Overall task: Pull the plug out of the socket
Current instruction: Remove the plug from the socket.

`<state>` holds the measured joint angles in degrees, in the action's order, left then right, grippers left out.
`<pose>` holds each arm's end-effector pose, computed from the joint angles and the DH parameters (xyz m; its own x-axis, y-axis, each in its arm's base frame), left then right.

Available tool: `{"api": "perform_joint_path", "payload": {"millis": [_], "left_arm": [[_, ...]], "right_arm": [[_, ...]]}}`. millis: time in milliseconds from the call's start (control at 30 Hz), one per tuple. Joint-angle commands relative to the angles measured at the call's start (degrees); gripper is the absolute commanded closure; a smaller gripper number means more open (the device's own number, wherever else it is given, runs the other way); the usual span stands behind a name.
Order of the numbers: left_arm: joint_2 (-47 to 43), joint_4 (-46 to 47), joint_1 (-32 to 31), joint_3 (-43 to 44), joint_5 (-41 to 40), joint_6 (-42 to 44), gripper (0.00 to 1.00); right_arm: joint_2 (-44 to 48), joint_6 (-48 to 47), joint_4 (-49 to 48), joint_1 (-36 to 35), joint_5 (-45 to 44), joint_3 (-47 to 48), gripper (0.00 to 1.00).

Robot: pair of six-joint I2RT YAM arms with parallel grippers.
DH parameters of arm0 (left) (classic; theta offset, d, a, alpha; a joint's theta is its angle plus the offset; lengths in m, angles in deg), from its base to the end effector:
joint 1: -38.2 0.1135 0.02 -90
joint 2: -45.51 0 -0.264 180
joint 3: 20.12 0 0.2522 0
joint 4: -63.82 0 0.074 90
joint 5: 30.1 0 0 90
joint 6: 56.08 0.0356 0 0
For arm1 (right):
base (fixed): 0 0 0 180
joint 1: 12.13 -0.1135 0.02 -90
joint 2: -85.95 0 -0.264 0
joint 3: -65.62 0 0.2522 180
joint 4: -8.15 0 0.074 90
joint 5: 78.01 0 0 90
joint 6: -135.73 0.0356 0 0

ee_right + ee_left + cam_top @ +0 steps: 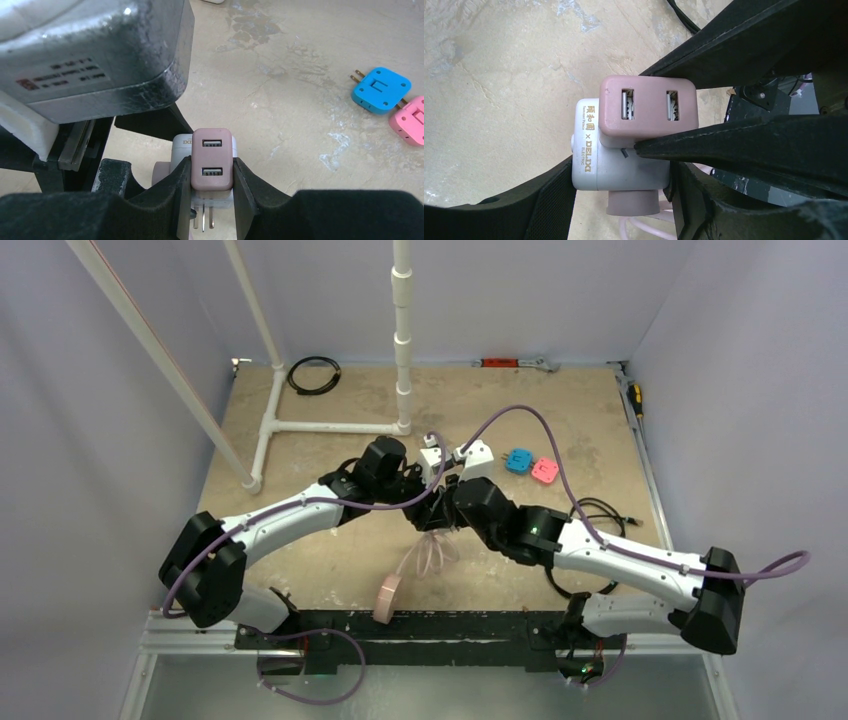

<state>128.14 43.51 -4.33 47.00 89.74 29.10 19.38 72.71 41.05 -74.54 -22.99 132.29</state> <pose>0.2196 -0.2254 0.2465 -0.5040 0.3634 -0.7835 0.8443 0.3984 -0.3583 0.1357 0.2156 0.3003 -0.4518 -0.0619 -0.8900 -0.3344 0.9366 0.1046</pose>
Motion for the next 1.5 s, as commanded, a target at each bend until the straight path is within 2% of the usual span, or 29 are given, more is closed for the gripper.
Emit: {"api": "perform_joint_path", "payload": {"millis": [0, 200, 400, 633, 933, 1233, 1467], "left_arm": [[1.26, 0.03, 1.74, 2.01, -5.86, -0.90, 1.00], [1.19, -0.31, 1.45, 1.88, -6.12, 0.26, 1.00], [0.70, -1.47, -0.39, 2.05, -7.81, 2.25, 1.00], [0.64, -1.90, -0.69, 2.27, -8.40, 2.49, 1.00], [1.56, -1.77, -0.42, 2.71, -7.90, 1.62, 1.00], [3.77, -2.22, 0.42, 3.47, -6.71, 0.79, 1.00], [4.24, -2.38, 0.76, 3.55, -6.47, 0.60, 1.00]], "right_arm": [[3.26, -1.08, -0.41, -2.17, -1.26, 2.55, 1.00], [2.73, 0.90, 1.54, 0.47, 2.72, 5.05, 1.00], [2.34, 0.48, -0.80, 10.79, 17.62, 3.75, 1.00], [1.04, 1.26, -0.85, 13.11, 20.59, 2.36, 1.00], [2.87, 0.96, -1.32, 11.57, 15.31, 1.88, 1.00], [2.90, 0.88, 1.73, 1.88, 1.06, 3.88, 1.00], [0.01, 0.86, 4.43, -2.01, -5.23, 6.03, 1.00]]}}
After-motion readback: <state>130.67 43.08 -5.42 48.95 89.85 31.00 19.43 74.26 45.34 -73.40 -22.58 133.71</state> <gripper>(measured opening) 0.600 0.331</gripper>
